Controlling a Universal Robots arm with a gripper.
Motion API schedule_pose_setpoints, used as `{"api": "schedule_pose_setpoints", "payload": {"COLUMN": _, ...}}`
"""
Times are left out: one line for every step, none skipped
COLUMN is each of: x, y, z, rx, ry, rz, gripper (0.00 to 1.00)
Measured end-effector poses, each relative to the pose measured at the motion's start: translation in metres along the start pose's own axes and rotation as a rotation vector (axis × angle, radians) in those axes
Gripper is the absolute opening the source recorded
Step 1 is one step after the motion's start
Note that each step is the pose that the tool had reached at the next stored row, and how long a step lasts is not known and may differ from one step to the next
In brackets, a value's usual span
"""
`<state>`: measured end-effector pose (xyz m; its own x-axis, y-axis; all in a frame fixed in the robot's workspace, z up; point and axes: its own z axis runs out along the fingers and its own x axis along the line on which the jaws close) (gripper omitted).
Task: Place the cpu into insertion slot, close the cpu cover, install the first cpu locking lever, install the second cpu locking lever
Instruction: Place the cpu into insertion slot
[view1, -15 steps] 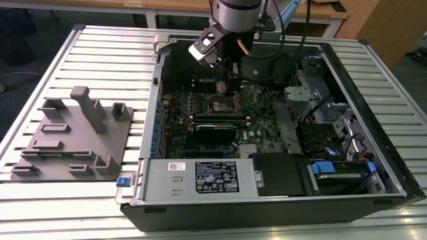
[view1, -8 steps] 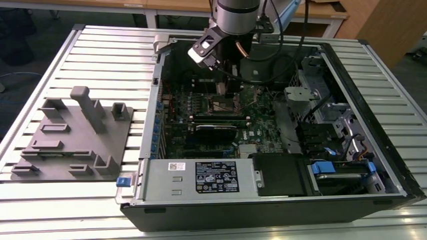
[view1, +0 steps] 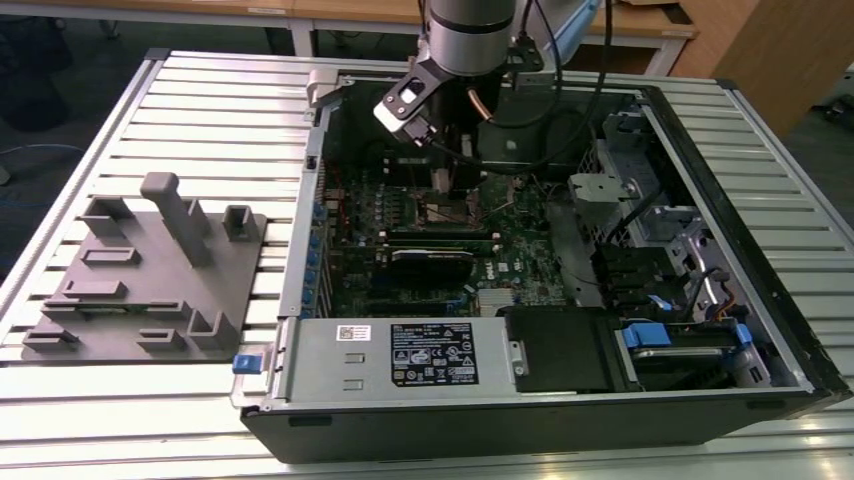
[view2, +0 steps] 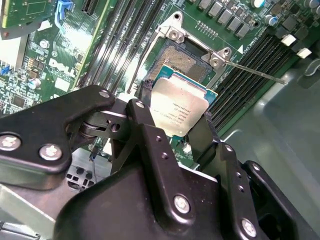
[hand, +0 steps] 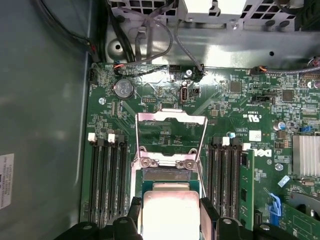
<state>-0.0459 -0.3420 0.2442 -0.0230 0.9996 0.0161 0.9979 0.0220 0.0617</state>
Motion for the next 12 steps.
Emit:
{"api": "schedule_pose_setpoints", "payload": {"x": 0.0, "y": -0.0001, "z": 0.0012, "rx": -0.0003, "ry": 0.0, "rz": 0.0, "gripper": 0.54}}
{"api": "schedule_pose_setpoints", "payload": {"x": -0.0001, "y": -0.0002, "z": 0.0023, "rx": -0.0005, "ry": -0.0001, "rz": 0.0, "gripper": 0.54}}
{"api": "schedule_pose_setpoints", "payload": {"x": -0.0001, "y": -0.0004, "z": 0.0032, "rx": -0.0005, "ry": 0.0, "rz": 0.0, "gripper": 0.54}}
{"api": "schedule_pose_setpoints", "payload": {"x": -0.0001, "y": -0.0004, "z": 0.0037, "rx": -0.0005, "ry": -0.0001, "rz": 0.0, "gripper": 0.54}}
{"api": "schedule_pose_setpoints", "payload": {"x": -0.0001, "y": -0.0004, "z": 0.0036, "rx": -0.0004, "ry": -0.0002, "rz": 0.0, "gripper": 0.54}}
{"api": "schedule_pose_setpoints", "payload": {"x": -0.0001, "y": -0.0004, "z": 0.0036, "rx": -0.0004, "ry": -0.0003, "rz": 0.0, "gripper": 0.54}}
{"api": "schedule_pose_setpoints", "payload": {"x": -0.0001, "y": -0.0005, "z": 0.0037, "rx": -0.0004, "ry": -0.0002, "rz": 0.0, "gripper": 0.54}}
{"api": "schedule_pose_setpoints", "payload": {"x": -0.0001, "y": -0.0004, "z": 0.0039, "rx": -0.0005, "ry": -0.0001, "rz": 0.0, "gripper": 0.54}}
{"api": "schedule_pose_setpoints", "payload": {"x": 0.0, "y": -0.0005, "z": 0.0046, "rx": -0.0007, "ry": 0.0002, "rz": 0.0, "gripper": 0.54}}
{"api": "schedule_pose_setpoints", "payload": {"x": -0.0001, "y": -0.0005, "z": 0.0055, "rx": -0.0007, "ry": 0.0002, "rz": 0.0, "gripper": 0.54}}
{"api": "schedule_pose_setpoints", "payload": {"x": -0.0001, "y": -0.0006, "z": 0.006, "rx": -0.0006, "ry": 0.0001, "rz": 0.0, "gripper": 0.54}}
{"api": "schedule_pose_setpoints", "payload": {"x": -0.0001, "y": -0.0006, "z": 0.006, "rx": -0.0004, "ry": -0.0002, "rz": 0.0, "gripper": 0.54}}
